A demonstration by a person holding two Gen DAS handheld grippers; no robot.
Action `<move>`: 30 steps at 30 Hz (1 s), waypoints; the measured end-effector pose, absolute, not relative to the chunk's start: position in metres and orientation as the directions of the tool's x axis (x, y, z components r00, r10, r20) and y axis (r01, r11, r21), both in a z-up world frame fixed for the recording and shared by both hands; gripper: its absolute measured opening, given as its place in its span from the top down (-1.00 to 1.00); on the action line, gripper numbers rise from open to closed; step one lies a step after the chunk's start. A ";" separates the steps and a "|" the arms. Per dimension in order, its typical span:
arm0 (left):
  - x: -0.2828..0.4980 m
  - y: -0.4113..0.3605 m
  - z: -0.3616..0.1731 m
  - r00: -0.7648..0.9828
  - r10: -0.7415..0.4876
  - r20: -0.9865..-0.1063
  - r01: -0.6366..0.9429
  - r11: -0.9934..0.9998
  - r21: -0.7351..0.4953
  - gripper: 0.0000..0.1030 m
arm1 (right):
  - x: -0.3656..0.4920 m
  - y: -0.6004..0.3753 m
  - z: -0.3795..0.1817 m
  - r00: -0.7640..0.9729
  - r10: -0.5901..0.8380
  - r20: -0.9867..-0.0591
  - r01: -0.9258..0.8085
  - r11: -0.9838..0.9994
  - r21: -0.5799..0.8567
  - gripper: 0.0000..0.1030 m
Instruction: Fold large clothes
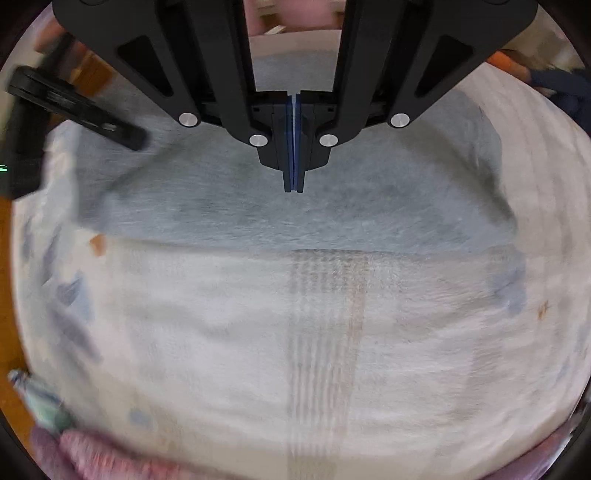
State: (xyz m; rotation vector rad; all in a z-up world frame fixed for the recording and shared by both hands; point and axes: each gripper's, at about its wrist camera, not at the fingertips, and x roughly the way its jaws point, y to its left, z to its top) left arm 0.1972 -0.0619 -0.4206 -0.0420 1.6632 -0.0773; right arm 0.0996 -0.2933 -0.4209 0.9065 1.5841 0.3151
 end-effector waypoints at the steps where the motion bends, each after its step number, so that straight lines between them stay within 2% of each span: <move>1: 0.199 -0.066 -0.444 -0.135 -0.043 -0.990 0.050 0.998 -0.050 1.00 | 0.099 -0.292 -0.423 0.030 0.691 -0.722 0.372 0.663 0.650 0.66; 4: 0.201 -0.068 -0.492 -0.157 -0.029 -0.987 0.064 0.997 -0.040 0.97 | 0.096 -0.292 -0.441 0.013 0.656 -0.755 0.404 0.687 0.604 0.64; 9: 0.190 -0.070 -0.471 -0.199 -0.009 -0.980 0.034 0.999 -0.016 1.00 | 0.086 -0.288 -0.434 0.008 0.637 -0.771 0.448 0.687 0.572 0.61; 12: 0.156 -0.065 -0.476 -0.283 -0.087 -0.955 -0.025 0.996 -0.084 1.00 | 0.087 -0.281 -0.428 0.010 0.621 -0.784 0.430 0.705 0.564 0.57; 15: 0.142 -0.065 -0.501 -0.184 -0.081 -0.980 -0.008 0.997 -0.081 0.92 | 0.088 -0.270 -0.440 -0.039 0.590 -0.806 0.400 0.749 0.529 0.56; 19: 0.133 -0.077 -0.480 -0.195 -0.009 -0.981 0.031 0.999 -0.016 0.96 | 0.089 -0.267 -0.445 -0.059 0.569 -0.820 0.406 0.764 0.501 0.55; 21: 0.108 -0.069 -0.470 -0.242 -0.069 -0.968 -0.042 0.997 -0.061 0.96 | 0.086 -0.273 -0.442 -0.041 0.586 -0.809 0.424 0.744 0.517 0.55; 24: 0.077 -0.055 -0.494 -0.239 -0.159 -0.958 -0.148 0.981 -0.126 0.96 | 0.088 -0.275 -0.449 -0.049 0.577 -0.815 0.411 0.756 0.510 0.55; 27: 0.072 -0.056 -0.495 -0.194 -0.152 -0.969 -0.162 0.979 -0.121 0.96 | 0.088 -0.277 -0.459 -0.092 0.576 -0.812 0.445 0.754 0.484 0.54; 30: 0.076 -0.067 -0.463 -0.198 -0.119 -0.973 -0.077 0.991 -0.106 0.96 | 0.091 -0.280 -0.450 -0.088 0.579 -0.811 0.425 0.758 0.495 0.54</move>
